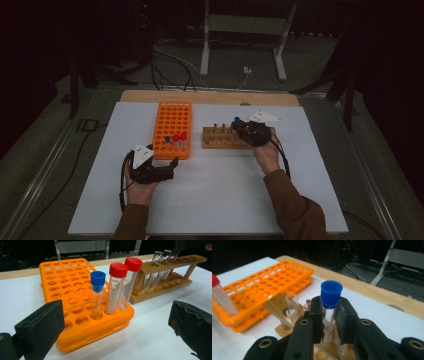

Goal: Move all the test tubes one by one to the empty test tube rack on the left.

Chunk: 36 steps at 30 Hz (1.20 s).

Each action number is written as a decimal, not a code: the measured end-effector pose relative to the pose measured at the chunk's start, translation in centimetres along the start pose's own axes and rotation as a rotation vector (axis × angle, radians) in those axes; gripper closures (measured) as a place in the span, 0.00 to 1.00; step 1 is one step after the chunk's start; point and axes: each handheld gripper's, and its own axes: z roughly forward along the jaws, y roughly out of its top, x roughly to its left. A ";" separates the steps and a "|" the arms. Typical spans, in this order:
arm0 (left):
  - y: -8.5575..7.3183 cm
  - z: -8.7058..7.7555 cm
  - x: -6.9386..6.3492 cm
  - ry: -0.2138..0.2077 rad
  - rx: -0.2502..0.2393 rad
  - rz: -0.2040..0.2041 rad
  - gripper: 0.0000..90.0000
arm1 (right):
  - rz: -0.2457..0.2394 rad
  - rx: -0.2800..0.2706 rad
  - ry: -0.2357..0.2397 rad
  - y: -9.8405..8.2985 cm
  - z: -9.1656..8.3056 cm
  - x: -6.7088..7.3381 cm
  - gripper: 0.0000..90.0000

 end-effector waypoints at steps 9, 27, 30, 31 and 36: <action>0.0 0.0 0.0 -0.001 0.002 -0.001 0.01 | 0.003 -0.032 0.011 1.5 -1.1 -0.1 0.86; 0.0 0.1 -0.1 0.005 0.008 0.009 0.01 | 0.037 -0.096 0.072 3.8 -4.2 -0.6 0.86; 0.0 0.1 -0.1 0.006 0.009 0.009 0.01 | 0.030 -0.094 0.082 3.7 -4.4 -0.4 0.86; 0.0 0.1 -0.2 0.006 0.009 0.010 0.01 | 0.026 -0.092 0.087 3.7 -4.5 -0.3 0.86; 0.1 0.2 -0.4 0.007 0.006 0.011 0.01 | 0.015 -0.079 0.112 3.1 -4.5 0.3 0.86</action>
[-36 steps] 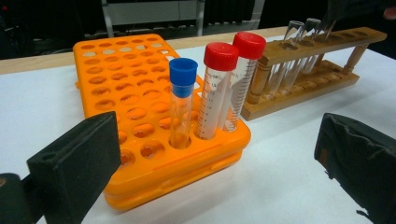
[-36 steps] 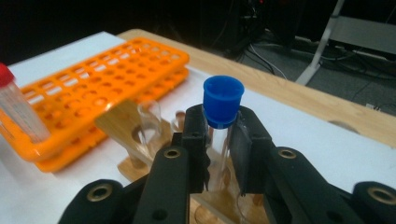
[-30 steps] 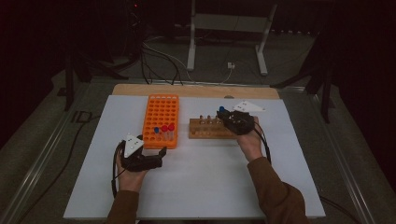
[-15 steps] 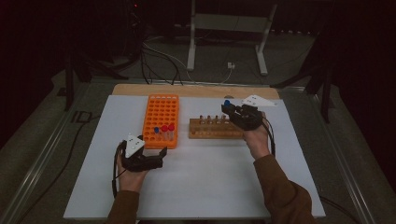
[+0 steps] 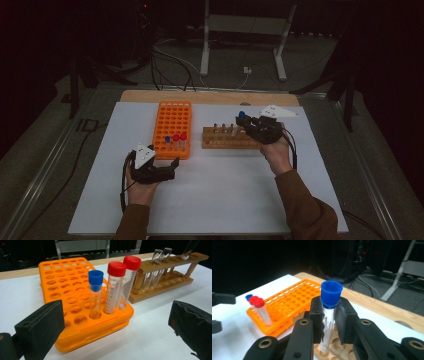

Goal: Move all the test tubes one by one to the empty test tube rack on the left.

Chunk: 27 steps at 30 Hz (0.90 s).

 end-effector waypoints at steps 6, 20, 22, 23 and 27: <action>0.7 -0.1 -0.7 0.005 -0.012 0.023 0.01 | 0.014 0.019 0.041 -1.1 0.4 0.8 0.86; 2.9 1.5 -4.5 -0.065 -0.016 0.115 0.02 | -0.004 0.054 0.095 -2.1 0.8 2.7 0.85; 3.1 1.9 -5.0 -0.072 -0.016 0.121 0.02 | -0.002 0.057 0.100 -2.1 0.8 2.9 0.85; 3.3 2.0 -5.2 -0.076 -0.018 0.125 0.02 | -0.003 0.059 0.103 -2.1 0.9 3.0 0.85; 3.7 2.9 -6.2 -0.100 -0.016 0.127 0.04 | -0.008 0.066 0.117 -2.2 1.0 3.5 0.85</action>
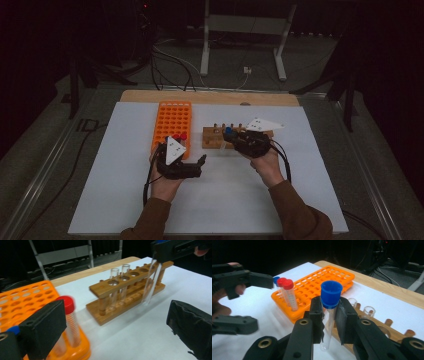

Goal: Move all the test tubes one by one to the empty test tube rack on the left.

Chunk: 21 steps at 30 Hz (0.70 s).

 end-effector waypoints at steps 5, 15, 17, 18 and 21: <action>0.4 1.3 -1.0 -0.031 0.011 0.005 0.08 | 0.002 -0.002 0.028 -0.2 0.3 0.6 0.85; 0.9 2.8 -2.2 -0.066 0.011 -0.002 0.22 | -0.006 0.005 0.058 -0.3 1.2 1.7 0.85; 0.9 2.9 -2.2 -0.064 0.009 -0.003 0.32 | -0.003 0.005 0.064 -0.3 1.3 1.8 0.85; 0.9 3.0 -2.2 -0.066 0.010 -0.003 0.37 | -0.003 0.005 0.065 -0.3 1.3 1.9 0.85; 1.0 3.3 -2.2 -0.069 0.019 -0.002 0.53 | -0.007 0.004 0.071 -0.4 1.4 2.1 0.85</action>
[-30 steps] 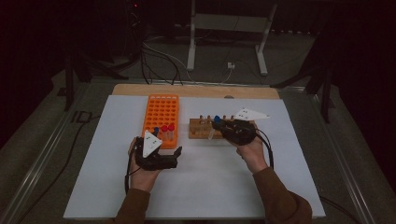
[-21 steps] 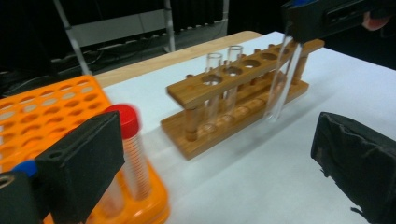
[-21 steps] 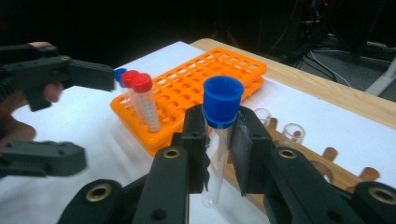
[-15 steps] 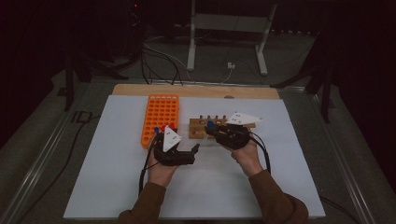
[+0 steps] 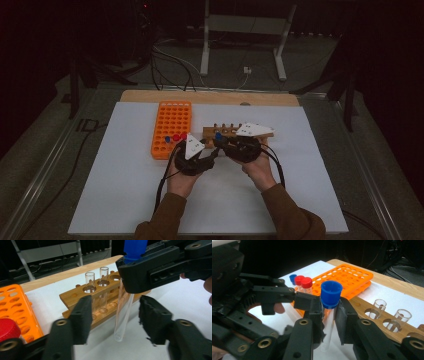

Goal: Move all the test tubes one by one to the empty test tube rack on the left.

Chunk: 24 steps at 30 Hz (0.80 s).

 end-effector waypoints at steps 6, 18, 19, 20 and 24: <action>-0.1 0.3 0.0 -0.023 0.013 0.005 0.70 | 0.003 0.004 0.010 -0.1 0.2 0.2 0.85; -0.2 0.4 -0.2 -0.050 0.008 0.018 0.85 | -0.003 0.009 0.027 -0.3 0.4 0.5 0.85; -0.2 0.4 -0.1 -0.051 0.009 0.018 0.85 | -0.002 0.007 0.028 -0.3 0.4 0.5 0.84; -0.2 0.5 -0.1 -0.050 0.012 0.018 0.85 | -0.001 0.001 0.026 -0.3 0.3 0.4 0.80; -0.4 0.5 0.3 -0.041 0.018 0.006 0.85 | 0.030 -0.034 0.030 -0.1 -0.3 -0.1 0.65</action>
